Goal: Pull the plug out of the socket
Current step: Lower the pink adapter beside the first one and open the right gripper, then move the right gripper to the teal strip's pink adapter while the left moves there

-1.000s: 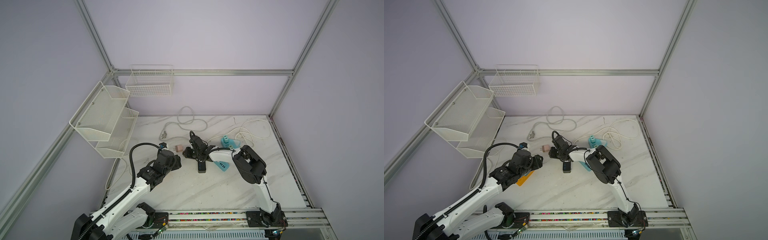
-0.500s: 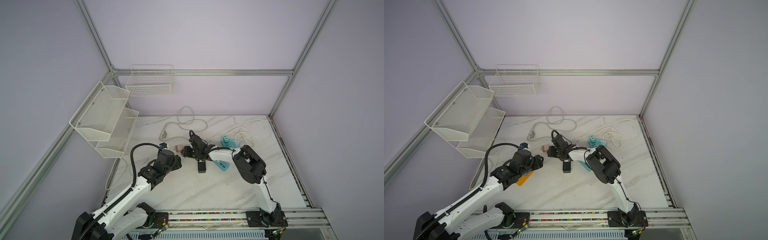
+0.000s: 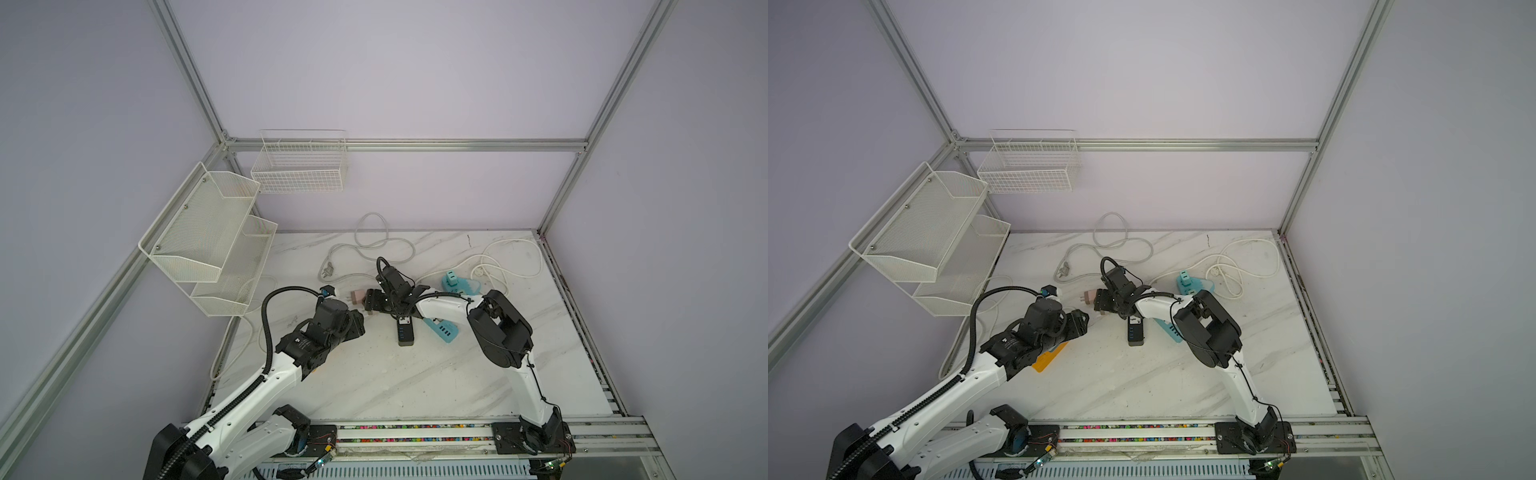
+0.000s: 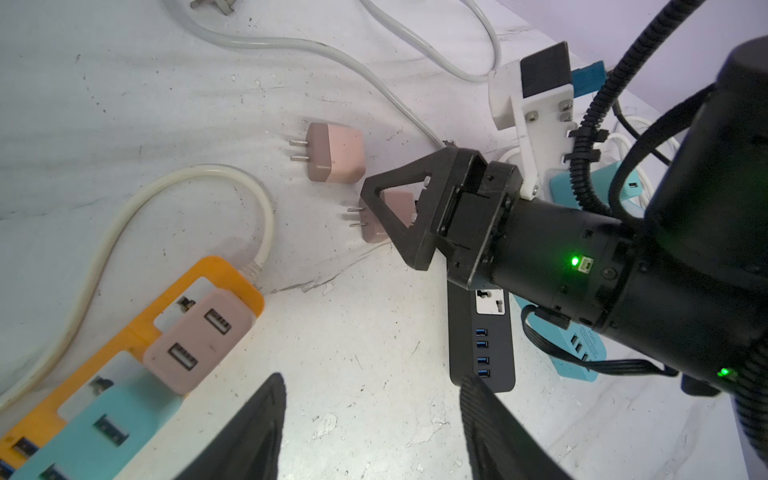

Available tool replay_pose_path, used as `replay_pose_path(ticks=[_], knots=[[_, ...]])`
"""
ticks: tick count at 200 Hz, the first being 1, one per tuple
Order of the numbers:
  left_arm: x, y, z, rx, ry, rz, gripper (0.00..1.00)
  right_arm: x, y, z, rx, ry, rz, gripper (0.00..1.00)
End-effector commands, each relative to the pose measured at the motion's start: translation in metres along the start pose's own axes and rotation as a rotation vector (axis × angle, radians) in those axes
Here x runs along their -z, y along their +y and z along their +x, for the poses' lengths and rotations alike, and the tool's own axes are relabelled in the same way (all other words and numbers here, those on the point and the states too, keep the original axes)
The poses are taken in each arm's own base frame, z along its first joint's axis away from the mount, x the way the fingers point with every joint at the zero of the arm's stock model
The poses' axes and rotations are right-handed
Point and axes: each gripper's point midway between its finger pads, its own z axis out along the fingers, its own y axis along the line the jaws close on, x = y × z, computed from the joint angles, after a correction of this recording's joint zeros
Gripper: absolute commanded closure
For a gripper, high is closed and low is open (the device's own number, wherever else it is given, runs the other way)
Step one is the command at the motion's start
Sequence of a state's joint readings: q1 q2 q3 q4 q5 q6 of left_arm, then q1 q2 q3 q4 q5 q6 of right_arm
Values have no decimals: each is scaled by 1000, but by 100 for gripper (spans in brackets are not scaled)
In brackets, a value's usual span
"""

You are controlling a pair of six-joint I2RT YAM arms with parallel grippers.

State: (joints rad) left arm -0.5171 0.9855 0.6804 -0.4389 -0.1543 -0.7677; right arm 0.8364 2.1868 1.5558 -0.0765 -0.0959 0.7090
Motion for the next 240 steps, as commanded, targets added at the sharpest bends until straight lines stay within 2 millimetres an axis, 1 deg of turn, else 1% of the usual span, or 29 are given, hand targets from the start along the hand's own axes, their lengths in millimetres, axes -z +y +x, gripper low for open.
replay_pose_path(ticks=[1, 16, 40, 51, 68, 80, 118, 132, 163, 196, 240], knots=[[-3, -3, 2, 21, 0, 33, 31, 38, 25, -24, 41, -63, -30, 19], [-2, -7, 1, 28, 5, 48, 29, 50, 31, -28, 59, -68, -46, 16], [0, -16, 1, 37, 20, 92, 26, 77, 40, -36, 74, -100, -69, 13], [0, -21, 2, 39, 33, 114, 24, 93, 42, -40, 79, -117, -82, 11], [1, -31, 2, 52, 52, 160, 22, 112, 41, -44, 88, -134, -86, 9], [2, -38, 3, 64, 67, 191, 20, 127, 36, -46, 97, -155, -66, 7], [3, -58, 8, 70, 96, 253, 18, 171, 6, -49, 87, -191, -39, 3], [4, -67, 10, 59, 92, 261, 17, 182, -5, -47, 94, -187, -12, 3], [3, -86, 20, 49, 97, 280, 17, 203, -42, -42, 123, -195, 125, 3], [-2, -98, 34, 40, 113, 272, 16, 205, -80, -29, 150, -159, 258, 3], [-8, -116, 44, 11, 122, 273, 16, 209, -109, -7, 172, -127, 323, 3]])
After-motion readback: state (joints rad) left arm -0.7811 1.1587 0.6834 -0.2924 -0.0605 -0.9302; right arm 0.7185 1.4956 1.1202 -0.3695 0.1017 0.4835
